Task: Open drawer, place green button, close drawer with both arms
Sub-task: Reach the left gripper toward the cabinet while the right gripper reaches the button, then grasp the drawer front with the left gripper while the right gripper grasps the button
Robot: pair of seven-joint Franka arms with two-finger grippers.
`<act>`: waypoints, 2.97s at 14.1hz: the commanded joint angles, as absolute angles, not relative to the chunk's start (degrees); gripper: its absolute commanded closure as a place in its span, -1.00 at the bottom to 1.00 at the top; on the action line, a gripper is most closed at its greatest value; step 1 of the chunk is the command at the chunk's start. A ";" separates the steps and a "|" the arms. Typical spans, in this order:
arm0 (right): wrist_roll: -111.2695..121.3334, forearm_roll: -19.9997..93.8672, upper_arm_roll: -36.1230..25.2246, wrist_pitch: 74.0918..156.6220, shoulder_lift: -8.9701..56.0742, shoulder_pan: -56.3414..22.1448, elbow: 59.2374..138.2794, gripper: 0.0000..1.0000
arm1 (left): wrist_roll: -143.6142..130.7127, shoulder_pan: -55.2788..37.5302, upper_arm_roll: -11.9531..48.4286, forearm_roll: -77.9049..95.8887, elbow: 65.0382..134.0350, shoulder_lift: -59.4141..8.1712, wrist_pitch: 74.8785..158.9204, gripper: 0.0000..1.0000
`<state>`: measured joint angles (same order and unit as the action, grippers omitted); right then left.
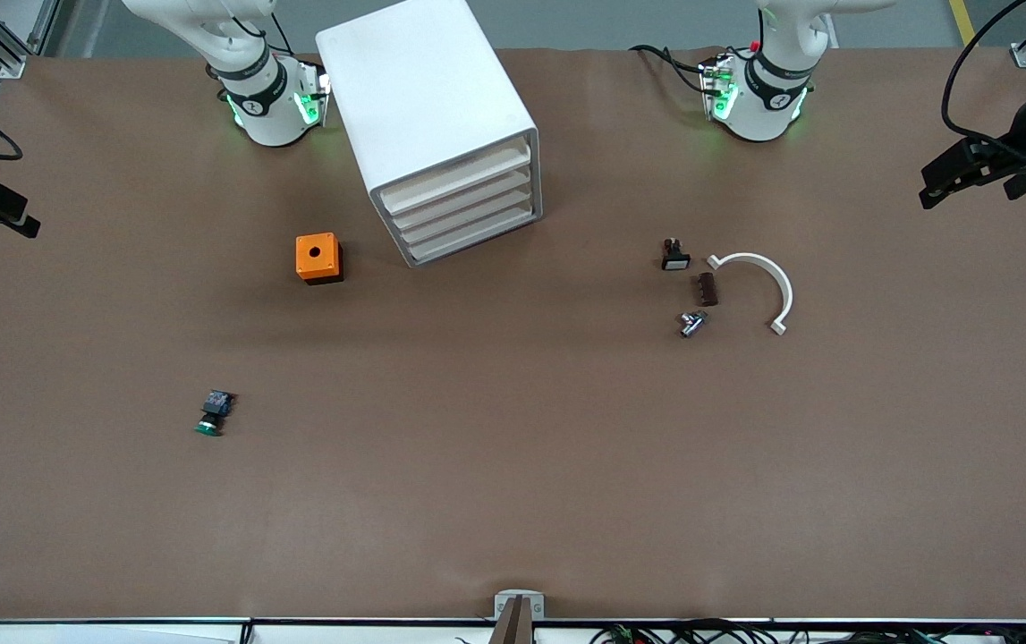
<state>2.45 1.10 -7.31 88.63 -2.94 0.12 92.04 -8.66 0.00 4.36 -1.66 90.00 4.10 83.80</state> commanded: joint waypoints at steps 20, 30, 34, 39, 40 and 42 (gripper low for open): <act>6.77 0.35 -6.94 92.89 11.33 2.89 88.51 -1.00 | -36.45 -7.02 11.87 -1.05 79.73 -24.40 88.77 -1.00; -6.14 0.79 -6.77 109.14 16.08 -1.23 96.75 -1.00 | -81.86 -22.75 11.87 4.02 78.31 -42.97 101.86 -1.00; -9.84 1.23 -6.68 122.05 20.73 -2.11 102.29 -1.00 | -97.17 -27.42 11.87 11.57 78.58 -45.61 102.92 -1.00; -10.11 1.58 -6.68 135.25 26.62 -1.76 106.61 -1.00 | -112.05 -29.79 11.87 26.16 78.75 -48.43 103.10 -0.97; -10.46 2.37 -6.68 135.70 27.15 -1.67 106.70 -1.00 | -112.58 -29.71 11.87 30.54 78.75 -48.51 103.10 -0.97; -10.46 3.95 -6.68 136.92 28.47 -1.93 106.79 -1.00 | -114.42 -29.18 11.78 39.15 79.01 -49.48 103.01 -0.94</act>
<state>-9.64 2.46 -6.90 135.65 28.13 -2.07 106.45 -111.89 -29.63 11.97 32.79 79.87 -48.32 103.13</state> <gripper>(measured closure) 0.000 0.022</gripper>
